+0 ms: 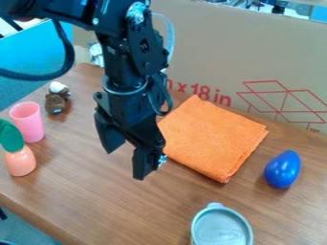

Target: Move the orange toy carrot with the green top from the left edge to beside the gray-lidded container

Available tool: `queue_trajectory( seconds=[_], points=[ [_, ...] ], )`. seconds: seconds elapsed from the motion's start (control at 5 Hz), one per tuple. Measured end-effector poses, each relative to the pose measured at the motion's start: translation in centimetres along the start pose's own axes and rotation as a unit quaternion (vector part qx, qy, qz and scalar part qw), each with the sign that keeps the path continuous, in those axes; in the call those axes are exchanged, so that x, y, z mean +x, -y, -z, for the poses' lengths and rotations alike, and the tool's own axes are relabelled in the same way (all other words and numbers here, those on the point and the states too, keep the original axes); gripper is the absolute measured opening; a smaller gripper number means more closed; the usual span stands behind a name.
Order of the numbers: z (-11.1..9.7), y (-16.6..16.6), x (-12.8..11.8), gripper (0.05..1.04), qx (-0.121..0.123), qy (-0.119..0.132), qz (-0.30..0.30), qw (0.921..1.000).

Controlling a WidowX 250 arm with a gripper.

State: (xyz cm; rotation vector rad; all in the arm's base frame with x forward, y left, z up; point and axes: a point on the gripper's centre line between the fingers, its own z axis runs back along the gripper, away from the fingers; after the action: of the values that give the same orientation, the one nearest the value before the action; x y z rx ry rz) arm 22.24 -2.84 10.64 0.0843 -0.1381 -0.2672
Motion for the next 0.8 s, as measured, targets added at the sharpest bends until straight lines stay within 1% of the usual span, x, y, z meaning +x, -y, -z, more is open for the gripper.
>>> queue_trajectory(
  seconds=[0.2,0.4,0.6,0.8],
  points=[
    [0.3,0.0,-0.3,1.005,-0.003,-0.009,0.001,1.0],
    [-0.2,-2.1,-1.4,1.005,-0.025,-0.015,0.025,0.9993],
    [-1.9,-4.5,-2.1,1.005,-0.015,0.02,0.018,0.9995],
    [-1.9,-7.0,-3.8,1.005,-0.01,0.036,-0.005,0.9993]
  ],
)
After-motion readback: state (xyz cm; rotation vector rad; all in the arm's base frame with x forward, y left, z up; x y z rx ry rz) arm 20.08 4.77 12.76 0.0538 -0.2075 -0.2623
